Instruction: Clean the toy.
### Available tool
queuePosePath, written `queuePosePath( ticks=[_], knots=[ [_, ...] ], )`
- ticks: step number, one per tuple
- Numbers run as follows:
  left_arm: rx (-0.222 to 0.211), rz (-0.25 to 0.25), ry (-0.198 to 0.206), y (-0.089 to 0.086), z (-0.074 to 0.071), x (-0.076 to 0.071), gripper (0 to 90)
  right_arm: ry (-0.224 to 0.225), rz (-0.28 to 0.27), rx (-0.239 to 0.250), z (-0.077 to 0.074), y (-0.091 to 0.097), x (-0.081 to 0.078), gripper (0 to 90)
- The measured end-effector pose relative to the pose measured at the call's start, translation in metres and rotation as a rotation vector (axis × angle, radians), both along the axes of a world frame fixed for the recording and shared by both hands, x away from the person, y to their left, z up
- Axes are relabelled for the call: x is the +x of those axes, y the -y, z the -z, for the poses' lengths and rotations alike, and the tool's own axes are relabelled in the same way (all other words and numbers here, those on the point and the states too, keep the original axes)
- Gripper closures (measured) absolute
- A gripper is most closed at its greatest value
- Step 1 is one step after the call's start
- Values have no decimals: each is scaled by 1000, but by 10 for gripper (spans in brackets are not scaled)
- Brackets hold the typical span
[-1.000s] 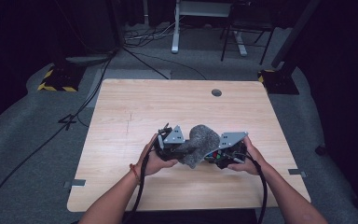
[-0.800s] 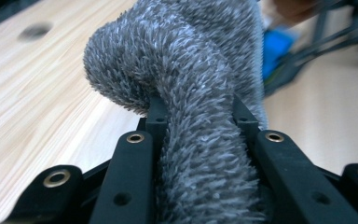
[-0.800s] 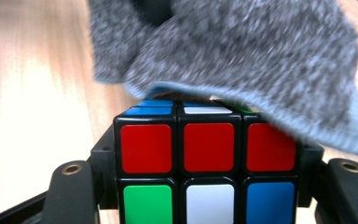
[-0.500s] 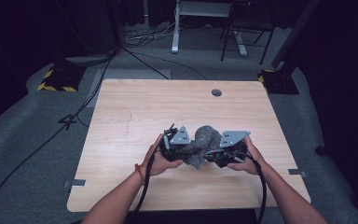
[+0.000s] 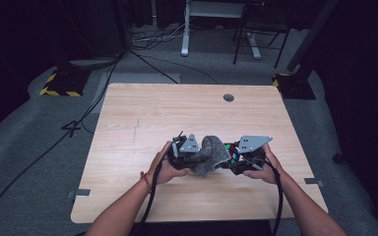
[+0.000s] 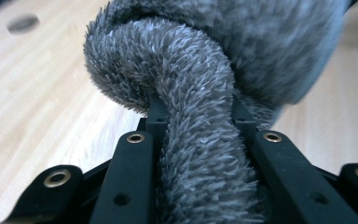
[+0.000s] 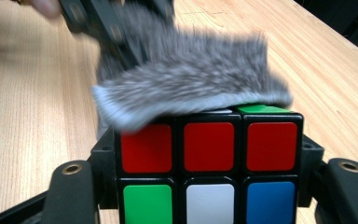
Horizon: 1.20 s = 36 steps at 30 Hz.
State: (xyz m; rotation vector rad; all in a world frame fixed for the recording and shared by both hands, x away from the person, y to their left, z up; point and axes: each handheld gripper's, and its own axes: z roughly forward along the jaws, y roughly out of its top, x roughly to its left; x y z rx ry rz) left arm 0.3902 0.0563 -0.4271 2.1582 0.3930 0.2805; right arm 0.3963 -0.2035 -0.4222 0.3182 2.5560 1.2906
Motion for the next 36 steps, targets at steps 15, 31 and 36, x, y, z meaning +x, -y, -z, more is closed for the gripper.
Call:
queuePosePath(
  ticks=[15,31,36],
  knots=[
    [-19,31,50,6,-16,-13,700,12,-34,-53,7,-17,-4,335],
    [65,-14,-12,-3,5,6,701,10,-4,17,-2,-2,-2,335],
    [-51,18,7,-13,-14,-1,702,7,6,-5,1,-2,0,335]
  ],
)
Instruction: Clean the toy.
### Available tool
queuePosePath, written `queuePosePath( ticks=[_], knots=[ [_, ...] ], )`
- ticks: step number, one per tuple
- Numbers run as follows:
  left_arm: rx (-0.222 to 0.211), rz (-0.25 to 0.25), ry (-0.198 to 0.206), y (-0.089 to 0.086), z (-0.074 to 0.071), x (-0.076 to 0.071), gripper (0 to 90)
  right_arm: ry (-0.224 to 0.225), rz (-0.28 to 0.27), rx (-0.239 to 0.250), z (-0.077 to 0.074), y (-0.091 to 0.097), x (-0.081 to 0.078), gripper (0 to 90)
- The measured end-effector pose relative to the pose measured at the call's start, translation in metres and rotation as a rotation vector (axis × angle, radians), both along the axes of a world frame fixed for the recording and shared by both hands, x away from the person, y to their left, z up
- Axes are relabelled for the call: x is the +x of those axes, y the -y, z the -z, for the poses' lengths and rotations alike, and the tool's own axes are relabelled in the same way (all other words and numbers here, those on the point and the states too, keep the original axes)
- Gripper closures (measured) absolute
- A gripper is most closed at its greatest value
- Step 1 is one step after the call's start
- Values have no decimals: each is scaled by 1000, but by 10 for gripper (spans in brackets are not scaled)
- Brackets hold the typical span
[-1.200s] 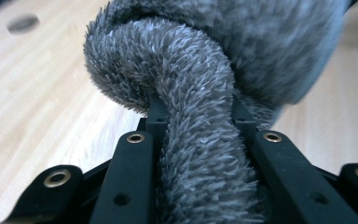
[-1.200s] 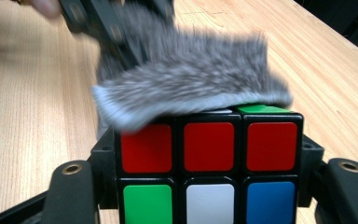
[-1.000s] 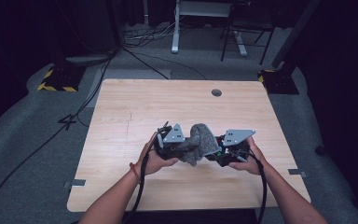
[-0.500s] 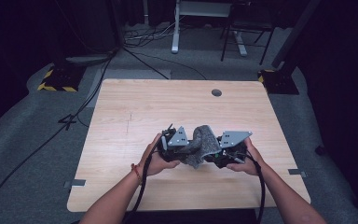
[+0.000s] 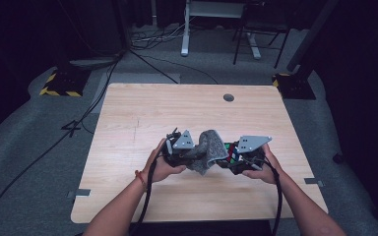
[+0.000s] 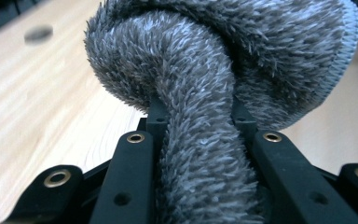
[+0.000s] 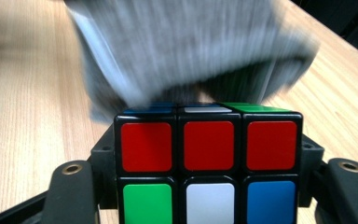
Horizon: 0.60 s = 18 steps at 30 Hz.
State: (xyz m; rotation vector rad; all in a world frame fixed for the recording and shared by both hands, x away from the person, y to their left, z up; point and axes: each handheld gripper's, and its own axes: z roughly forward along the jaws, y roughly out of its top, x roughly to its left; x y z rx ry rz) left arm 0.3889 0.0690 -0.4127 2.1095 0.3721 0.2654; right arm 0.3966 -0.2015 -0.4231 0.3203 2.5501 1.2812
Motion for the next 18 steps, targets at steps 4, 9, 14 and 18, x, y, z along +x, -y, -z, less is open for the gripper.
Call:
queuePosePath(
  ticks=[4,9,14,18],
  knots=[
    [-48,30,35,4,-14,-11,701,-1,-8,-13,2,-5,-1,335],
    [-105,70,-4,16,-12,-13,700,4,-51,-27,3,-18,-7,335],
    [-74,73,-19,18,-4,-10,701,5,-59,-29,3,-20,-10,335],
    [-32,46,-33,13,6,-4,701,8,-47,-27,3,-15,-9,335]
  ],
)
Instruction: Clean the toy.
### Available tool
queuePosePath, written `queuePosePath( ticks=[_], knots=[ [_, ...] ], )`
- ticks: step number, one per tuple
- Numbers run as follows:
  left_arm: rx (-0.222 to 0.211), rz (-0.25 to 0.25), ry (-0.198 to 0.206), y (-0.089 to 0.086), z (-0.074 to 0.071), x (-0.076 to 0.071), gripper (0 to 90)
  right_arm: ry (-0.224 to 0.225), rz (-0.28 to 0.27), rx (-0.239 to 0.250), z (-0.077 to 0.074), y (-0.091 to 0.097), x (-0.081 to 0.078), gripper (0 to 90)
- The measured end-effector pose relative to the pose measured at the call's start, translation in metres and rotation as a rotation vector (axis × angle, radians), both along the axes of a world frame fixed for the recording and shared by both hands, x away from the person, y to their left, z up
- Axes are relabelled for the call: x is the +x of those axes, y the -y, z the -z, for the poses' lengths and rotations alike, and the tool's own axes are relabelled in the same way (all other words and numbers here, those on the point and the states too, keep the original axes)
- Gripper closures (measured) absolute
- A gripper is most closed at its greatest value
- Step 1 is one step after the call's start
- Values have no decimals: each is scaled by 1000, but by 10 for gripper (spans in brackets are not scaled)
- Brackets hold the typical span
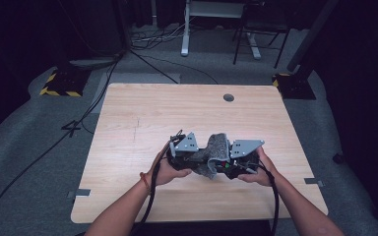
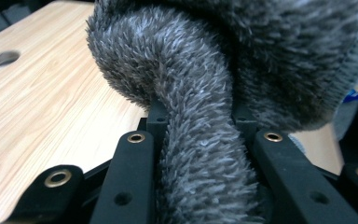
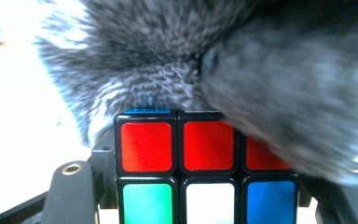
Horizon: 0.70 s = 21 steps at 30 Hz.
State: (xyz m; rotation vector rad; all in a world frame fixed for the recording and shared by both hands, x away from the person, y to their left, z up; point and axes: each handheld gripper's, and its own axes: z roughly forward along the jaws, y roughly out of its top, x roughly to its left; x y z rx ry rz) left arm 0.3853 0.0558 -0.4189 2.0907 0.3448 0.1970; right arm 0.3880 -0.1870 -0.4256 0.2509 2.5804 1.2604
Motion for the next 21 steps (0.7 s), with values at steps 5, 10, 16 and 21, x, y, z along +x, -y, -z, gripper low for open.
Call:
queuePosePath(
  ticks=[5,10,16,21],
  knots=[
    [72,-40,30,-2,6,3,701,3,15,20,-3,6,1,335],
    [117,-77,38,-3,9,7,702,5,24,50,-7,11,2,335],
    [103,-88,-56,-3,22,17,702,6,29,89,-13,16,1,335],
    [-58,-61,-76,-4,10,8,702,17,36,126,-16,17,0,335]
  ],
)
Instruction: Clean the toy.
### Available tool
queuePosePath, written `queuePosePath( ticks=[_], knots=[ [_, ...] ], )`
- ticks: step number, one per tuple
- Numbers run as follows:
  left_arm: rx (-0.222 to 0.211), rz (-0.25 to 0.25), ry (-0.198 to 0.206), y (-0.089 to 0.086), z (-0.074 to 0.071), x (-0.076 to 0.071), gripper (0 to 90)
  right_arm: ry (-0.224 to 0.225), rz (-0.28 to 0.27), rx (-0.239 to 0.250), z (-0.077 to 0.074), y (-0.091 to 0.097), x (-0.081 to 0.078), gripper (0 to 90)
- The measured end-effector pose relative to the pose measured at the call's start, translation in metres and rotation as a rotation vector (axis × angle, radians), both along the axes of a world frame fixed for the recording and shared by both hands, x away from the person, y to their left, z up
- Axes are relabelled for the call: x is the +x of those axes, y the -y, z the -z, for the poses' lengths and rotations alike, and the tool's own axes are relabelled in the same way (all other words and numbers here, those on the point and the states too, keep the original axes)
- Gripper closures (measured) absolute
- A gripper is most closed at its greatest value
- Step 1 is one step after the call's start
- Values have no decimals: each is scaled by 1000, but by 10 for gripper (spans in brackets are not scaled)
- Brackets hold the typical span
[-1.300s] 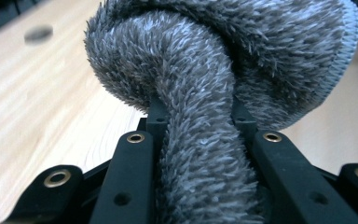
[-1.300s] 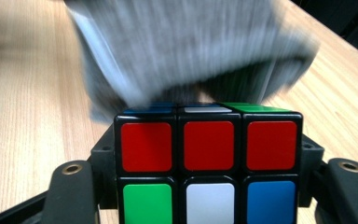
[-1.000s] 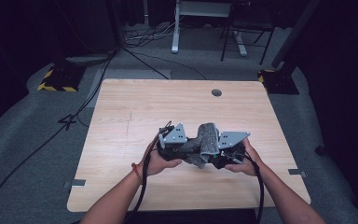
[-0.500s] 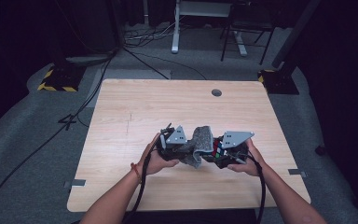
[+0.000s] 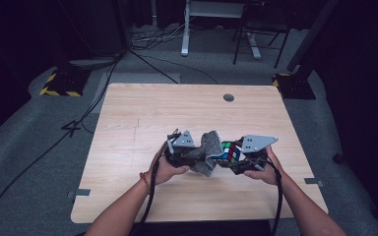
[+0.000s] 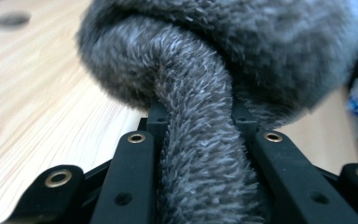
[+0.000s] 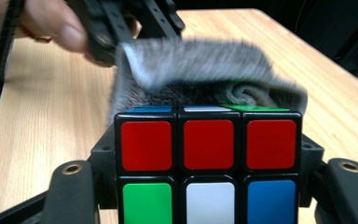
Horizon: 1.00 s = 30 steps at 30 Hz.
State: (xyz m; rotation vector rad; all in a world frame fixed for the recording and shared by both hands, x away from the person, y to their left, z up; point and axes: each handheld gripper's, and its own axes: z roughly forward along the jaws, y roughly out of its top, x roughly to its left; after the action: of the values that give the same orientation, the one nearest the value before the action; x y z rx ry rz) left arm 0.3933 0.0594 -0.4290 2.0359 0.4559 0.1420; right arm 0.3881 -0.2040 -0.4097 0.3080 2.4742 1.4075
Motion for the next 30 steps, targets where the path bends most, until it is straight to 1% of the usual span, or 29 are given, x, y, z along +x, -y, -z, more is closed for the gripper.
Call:
queuePosePath(
  ticks=[1,2,3,4,5,6,8,9,10,11,12,13,14,15,16,17,18,19,20,21,23,24,25,26,27,28,30],
  knots=[
    [0,0,0,0,0,0,702,0,0,0,0,0,0,335],
    [-17,-1,12,1,-4,-4,702,-1,1,12,-1,0,0,335],
    [-25,-4,16,0,-5,-5,702,-5,0,32,-2,2,1,335],
    [-43,-4,10,-1,-6,-4,702,-10,-2,44,-2,3,1,335],
    [-45,-4,7,-1,-5,-4,701,-13,-1,56,-4,3,1,335],
    [-35,-4,8,-1,-4,-3,701,-13,-1,56,-4,3,1,335],
    [-17,-8,-17,4,6,-1,701,-6,-4,42,-3,0,-1,335],
    [-10,-4,-29,6,10,-1,701,-8,-6,43,-3,-1,-1,335],
    [2,5,-53,10,17,1,701,-6,-10,47,-3,-2,-1,335],
    [19,19,-70,15,23,1,701,-2,-12,59,-4,-3,-2,335],
    [26,36,-85,22,31,1,701,2,-22,75,-7,-4,-3,335],
    [26,36,-85,22,31,1,702,2,-22,75,-7,-4,-3,335],
    [-6,49,-116,25,33,1,702,6,-24,77,-7,-5,-4,336],
    [-13,47,-123,27,33,1,702,14,-27,62,-7,-7,-5,335],
    [-33,49,-122,26,32,1,702,20,-23,55,-7,-8,-6,335],
    [-48,47,-126,25,30,0,702,18,-17,58,-6,-7,-5,335],
    [-60,45,-121,23,28,0,703,15,-14,68,-6,-5,-4,335],
    [-85,39,-104,19,24,-1,703,11,-12,79,-6,-3,-4,336],
    [-136,28,-87,10,17,-1,704,2,-8,105,-7,1,-2,335],
    [-136,28,-87,10,17,-1,704,2,-8,105,-7,1,-2,335],
    [-193,-5,-54,-1,7,-1,705,2,-8,114,-7,2,-3,336],
    [-209,-17,-46,-5,2,0,705,3,-10,114,-7,2,-3,335],
    [-216,-27,-33,-9,-1,0,706,3,-13,112,-7,1,-4,335],
    [-225,-35,-19,-14,-6,0,706,5,-14,100,-6,-1,-4,335],
    [-225,-35,-19,-14,-6,0,706,5,-14,100,-6,-1,-4,335],
    [-222,-39,-8,-17,-8,0,706,3,-14,97,-6,-1,-4,335],
    [-201,-43,10,-17,-11,-1,706,6,-11,83,-3,-6,-4,335]
  ],
)
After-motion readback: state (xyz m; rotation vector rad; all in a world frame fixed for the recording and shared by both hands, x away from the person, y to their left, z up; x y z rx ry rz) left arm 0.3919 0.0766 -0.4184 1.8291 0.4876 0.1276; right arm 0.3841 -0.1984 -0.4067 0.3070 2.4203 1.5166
